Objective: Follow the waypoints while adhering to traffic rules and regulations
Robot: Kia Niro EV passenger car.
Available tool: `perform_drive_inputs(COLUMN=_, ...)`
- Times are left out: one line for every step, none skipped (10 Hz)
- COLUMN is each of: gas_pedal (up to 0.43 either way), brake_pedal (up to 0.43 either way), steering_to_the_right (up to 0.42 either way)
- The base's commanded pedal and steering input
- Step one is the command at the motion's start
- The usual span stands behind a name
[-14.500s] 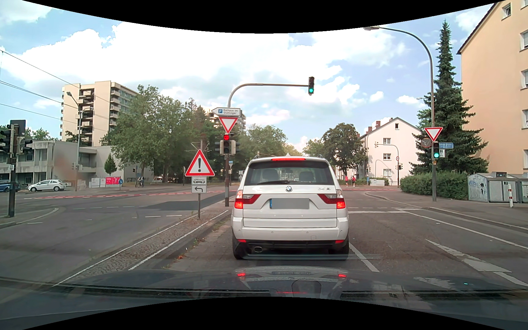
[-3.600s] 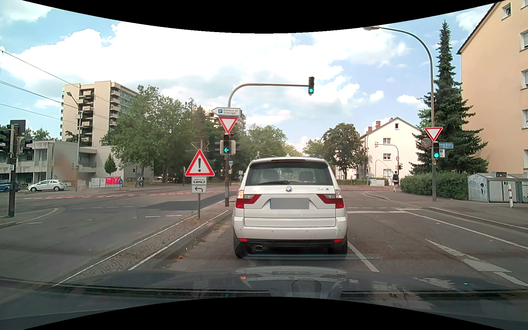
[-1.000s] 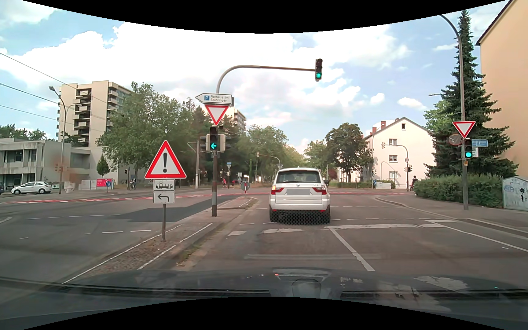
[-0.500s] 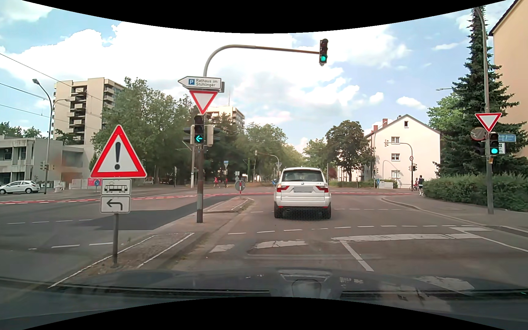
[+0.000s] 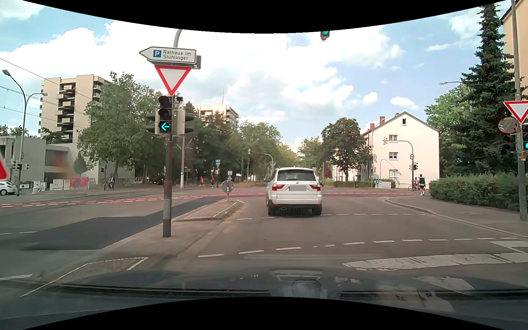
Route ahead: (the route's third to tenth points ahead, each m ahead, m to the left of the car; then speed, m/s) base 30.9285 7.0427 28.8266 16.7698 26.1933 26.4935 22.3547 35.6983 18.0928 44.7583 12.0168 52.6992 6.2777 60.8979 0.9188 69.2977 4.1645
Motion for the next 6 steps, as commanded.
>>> perform_drive_inputs(gas_pedal=0.220, brake_pedal=0.000, steering_to_the_right=0.042)
perform_drive_inputs(gas_pedal=0.220, brake_pedal=0.000, steering_to_the_right=0.040)
perform_drive_inputs(gas_pedal=0.220, brake_pedal=0.000, steering_to_the_right=0.031)
perform_drive_inputs(gas_pedal=0.209, brake_pedal=0.000, steering_to_the_right=0.020)
perform_drive_inputs(gas_pedal=0.197, brake_pedal=0.000, steering_to_the_right=0.013)
perform_drive_inputs(gas_pedal=0.189, brake_pedal=0.000, steering_to_the_right=0.010)
